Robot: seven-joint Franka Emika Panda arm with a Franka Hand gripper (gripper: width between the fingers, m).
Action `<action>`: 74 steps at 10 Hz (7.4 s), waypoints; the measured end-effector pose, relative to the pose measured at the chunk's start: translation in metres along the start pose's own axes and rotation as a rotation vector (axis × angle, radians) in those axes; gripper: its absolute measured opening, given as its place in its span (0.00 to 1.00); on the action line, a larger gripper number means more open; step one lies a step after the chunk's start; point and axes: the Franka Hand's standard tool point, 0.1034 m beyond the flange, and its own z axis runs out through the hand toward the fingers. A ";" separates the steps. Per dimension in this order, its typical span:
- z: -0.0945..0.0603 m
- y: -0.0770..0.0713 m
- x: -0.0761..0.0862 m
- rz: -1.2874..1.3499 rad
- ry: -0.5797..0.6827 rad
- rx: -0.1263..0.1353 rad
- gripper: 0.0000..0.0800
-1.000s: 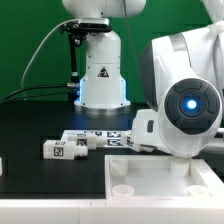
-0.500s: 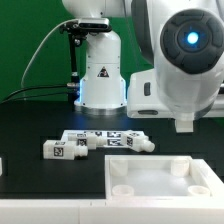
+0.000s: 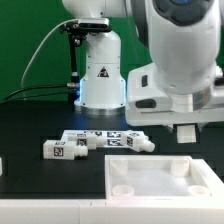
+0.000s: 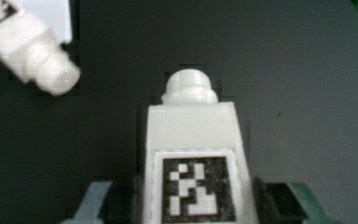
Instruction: Assemble square table
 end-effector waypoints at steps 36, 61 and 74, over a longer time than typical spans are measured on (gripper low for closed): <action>-0.058 -0.013 0.092 -0.367 1.062 -0.196 0.68; -0.073 -0.023 0.098 0.619 0.680 0.167 0.71; -0.068 -0.021 0.103 -0.449 0.665 -0.244 0.81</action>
Offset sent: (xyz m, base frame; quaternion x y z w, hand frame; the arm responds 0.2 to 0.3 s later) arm 0.0000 0.0000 0.0000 0.0000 0.1938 0.0000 0.9810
